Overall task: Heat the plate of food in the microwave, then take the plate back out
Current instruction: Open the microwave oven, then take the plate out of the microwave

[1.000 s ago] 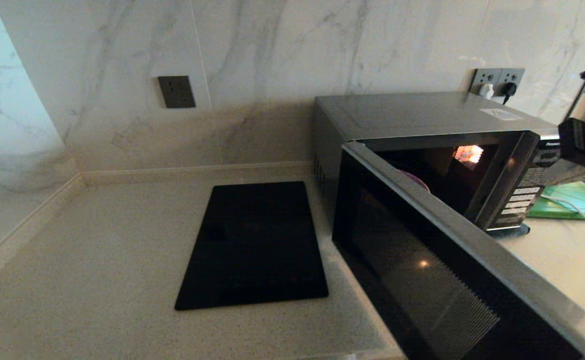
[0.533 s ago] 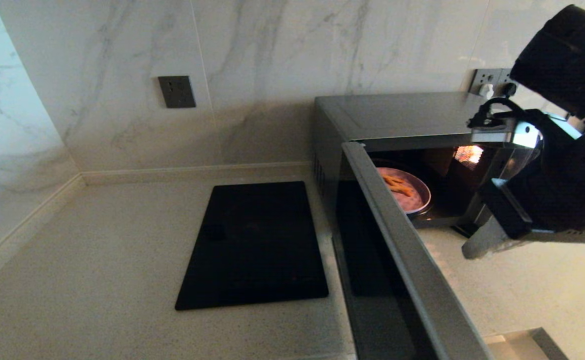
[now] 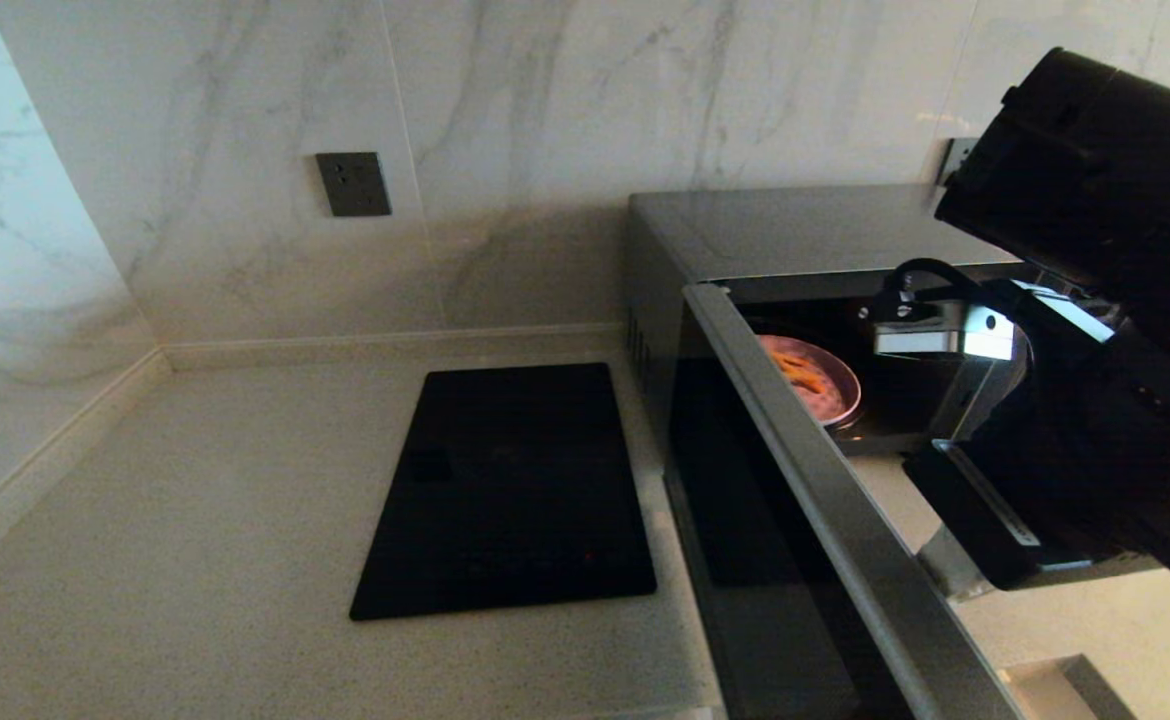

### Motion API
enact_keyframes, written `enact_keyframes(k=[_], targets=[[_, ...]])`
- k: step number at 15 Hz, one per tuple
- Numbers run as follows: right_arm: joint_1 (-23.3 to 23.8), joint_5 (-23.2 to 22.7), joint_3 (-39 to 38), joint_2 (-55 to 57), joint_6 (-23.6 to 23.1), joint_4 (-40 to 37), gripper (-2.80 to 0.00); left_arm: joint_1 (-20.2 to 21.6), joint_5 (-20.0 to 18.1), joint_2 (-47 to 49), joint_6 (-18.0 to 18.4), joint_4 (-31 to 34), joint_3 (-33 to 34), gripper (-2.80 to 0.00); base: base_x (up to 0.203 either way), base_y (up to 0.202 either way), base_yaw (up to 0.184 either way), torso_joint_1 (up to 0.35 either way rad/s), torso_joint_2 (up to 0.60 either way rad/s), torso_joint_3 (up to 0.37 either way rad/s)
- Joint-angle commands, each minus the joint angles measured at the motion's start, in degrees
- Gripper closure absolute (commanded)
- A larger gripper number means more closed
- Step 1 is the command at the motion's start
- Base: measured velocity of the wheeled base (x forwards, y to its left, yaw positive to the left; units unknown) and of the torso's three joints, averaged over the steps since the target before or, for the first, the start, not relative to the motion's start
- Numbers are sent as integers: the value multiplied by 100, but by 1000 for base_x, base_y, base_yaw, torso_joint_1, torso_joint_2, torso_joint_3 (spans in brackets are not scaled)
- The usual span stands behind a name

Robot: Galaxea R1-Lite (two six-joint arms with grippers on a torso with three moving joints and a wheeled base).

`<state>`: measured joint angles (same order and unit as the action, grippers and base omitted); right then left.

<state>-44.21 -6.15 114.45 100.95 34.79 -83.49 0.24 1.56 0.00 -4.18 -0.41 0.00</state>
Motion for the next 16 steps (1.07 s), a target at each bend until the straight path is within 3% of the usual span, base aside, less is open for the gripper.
enact_keyframes(k=[1, 9, 12, 16], targets=[[-17, -17, 8, 3, 19, -35, 0, 2, 2, 9, -4, -2, 0, 0, 0, 0, 0, 0, 0, 0], [28, 72, -1, -104, 177, 6, 0, 2, 2, 9, -4, -2, 0, 0, 0, 0, 0, 0, 0, 0], [94, 431, -1, -252, 186, 9, 0, 2, 2, 9, -4, -2, 0, 0, 0, 0, 0, 0, 0, 0], [519, 682, -1, -614, 180, 10, 0, 2, 2, 9, -4, -2, 0, 0, 0, 0, 0, 0, 0, 0]])
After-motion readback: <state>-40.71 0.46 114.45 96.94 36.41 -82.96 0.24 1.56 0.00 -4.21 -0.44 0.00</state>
